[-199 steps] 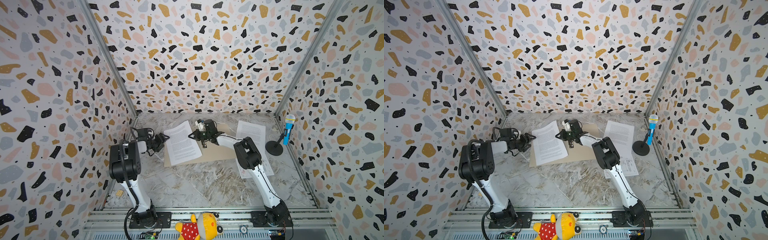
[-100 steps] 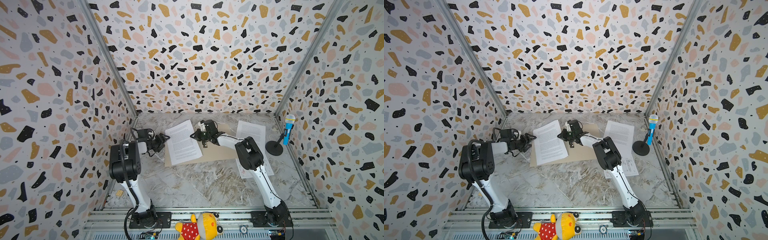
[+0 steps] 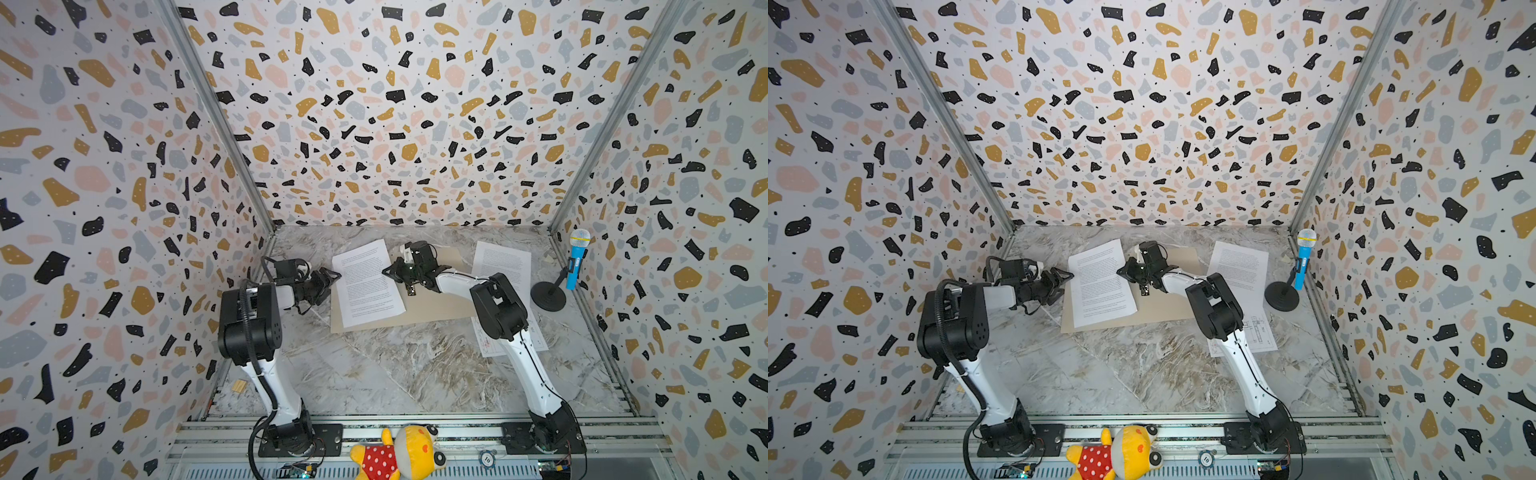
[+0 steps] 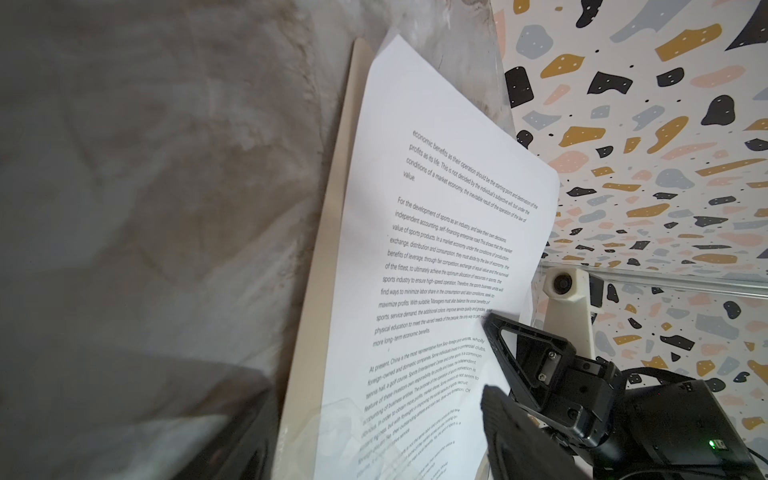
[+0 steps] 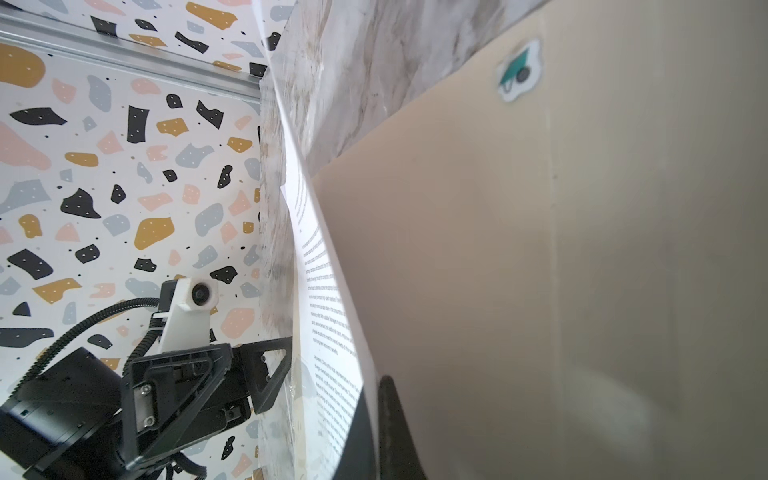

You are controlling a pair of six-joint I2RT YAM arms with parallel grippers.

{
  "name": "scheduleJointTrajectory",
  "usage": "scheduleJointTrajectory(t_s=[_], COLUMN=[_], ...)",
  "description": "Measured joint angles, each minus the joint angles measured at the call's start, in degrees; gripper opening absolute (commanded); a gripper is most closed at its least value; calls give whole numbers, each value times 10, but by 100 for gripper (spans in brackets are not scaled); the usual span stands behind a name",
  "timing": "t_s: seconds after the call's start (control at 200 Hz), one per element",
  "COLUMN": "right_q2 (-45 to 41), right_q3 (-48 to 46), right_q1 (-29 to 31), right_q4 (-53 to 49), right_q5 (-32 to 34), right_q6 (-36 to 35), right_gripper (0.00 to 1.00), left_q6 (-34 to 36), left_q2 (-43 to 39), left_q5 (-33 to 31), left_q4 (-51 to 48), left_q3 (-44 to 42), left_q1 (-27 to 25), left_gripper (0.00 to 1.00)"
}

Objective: Put the files into the folder

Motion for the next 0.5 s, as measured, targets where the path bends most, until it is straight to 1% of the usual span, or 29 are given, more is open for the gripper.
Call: scheduleJointTrajectory(t_s=[0.025, 0.14, 0.3, 0.501], right_q2=[0, 0, 0, 0], right_q3=[0, 1, 12, 39], right_q1=[-1, -5, -8, -10], right_q4=[-1, -10, -54, -90], right_q5=[-2, -14, -34, -64], right_q6=[-2, -20, -55, -81], right_gripper=[9, 15, 15, 15], left_q6=[0, 0, 0, 0], left_q2=[0, 0, 1, 1], left_q5=[1, 4, 8, 9], left_q4=[1, 0, 1, 1], left_q3=[0, -1, -1, -1], left_q1=[0, 0, 0, 0], left_gripper=[79, 79, 79, 79])
